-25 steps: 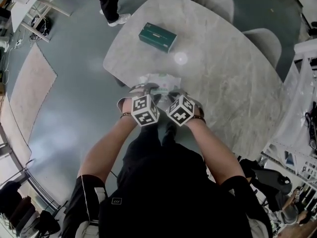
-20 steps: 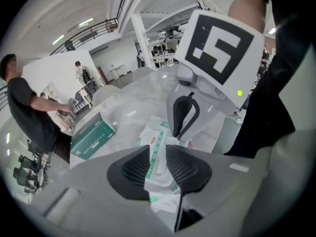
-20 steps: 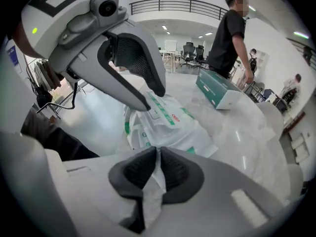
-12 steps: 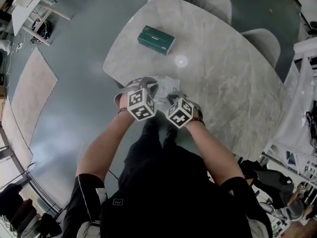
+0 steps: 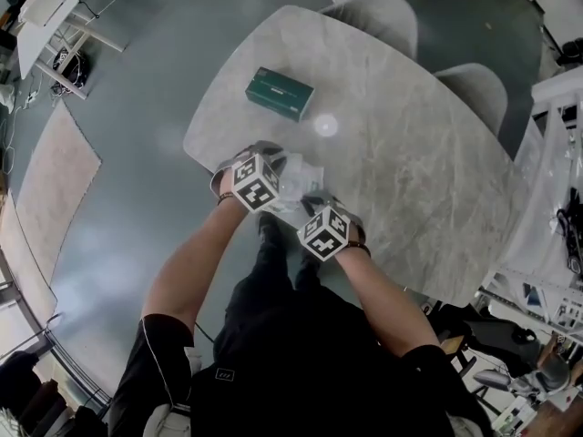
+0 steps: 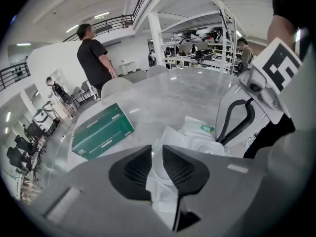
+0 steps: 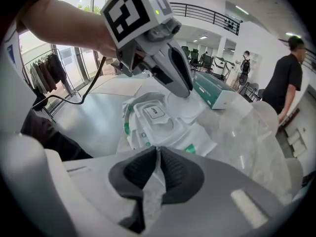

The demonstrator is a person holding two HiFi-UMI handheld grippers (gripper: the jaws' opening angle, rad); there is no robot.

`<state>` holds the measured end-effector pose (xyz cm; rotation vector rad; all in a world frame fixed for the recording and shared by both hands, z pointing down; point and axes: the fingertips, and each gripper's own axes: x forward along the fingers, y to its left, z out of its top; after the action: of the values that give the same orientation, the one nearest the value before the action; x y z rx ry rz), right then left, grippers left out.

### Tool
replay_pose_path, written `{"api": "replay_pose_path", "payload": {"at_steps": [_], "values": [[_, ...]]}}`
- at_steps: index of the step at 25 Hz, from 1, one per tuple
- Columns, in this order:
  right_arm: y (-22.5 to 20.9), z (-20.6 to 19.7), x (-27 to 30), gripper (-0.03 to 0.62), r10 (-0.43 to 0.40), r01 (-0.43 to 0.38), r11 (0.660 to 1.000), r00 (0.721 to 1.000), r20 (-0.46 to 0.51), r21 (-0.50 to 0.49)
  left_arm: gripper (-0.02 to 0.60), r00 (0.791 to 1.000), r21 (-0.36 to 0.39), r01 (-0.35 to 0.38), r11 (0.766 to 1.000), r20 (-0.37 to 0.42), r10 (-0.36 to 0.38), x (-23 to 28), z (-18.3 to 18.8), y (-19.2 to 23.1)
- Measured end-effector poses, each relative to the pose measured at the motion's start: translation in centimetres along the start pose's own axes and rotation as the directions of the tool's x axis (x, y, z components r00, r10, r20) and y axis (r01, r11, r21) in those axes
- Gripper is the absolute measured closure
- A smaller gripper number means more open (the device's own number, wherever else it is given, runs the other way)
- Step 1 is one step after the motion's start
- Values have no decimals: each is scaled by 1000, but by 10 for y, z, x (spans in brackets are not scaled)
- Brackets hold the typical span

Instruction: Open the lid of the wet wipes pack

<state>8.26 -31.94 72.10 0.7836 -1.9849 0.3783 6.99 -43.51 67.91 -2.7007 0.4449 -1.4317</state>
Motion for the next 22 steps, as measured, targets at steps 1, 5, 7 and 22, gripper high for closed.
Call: {"api": "replay_pose_path", "payload": {"at_steps": [1, 5, 7, 22], "values": [[0, 0, 0, 560, -1, 1, 1000, 1000, 2, 5, 512, 1000, -9, 7, 1000, -3, -7, 4, -1, 1], [1, -1, -1, 562, -5, 5, 1000, 1000, 9, 18, 508, 999, -64, 24, 998, -21, -26, 16, -8, 4], [-1, -1, -1, 562, -2, 2, 999, 1000, 7, 51, 511, 999, -80, 17, 997, -32, -19, 21, -11, 4], [-13, 15, -109, 562, 31, -146, 924, 950, 311, 353, 532, 955, -335, -181, 925, 166, 247, -93, 44, -10]]}}
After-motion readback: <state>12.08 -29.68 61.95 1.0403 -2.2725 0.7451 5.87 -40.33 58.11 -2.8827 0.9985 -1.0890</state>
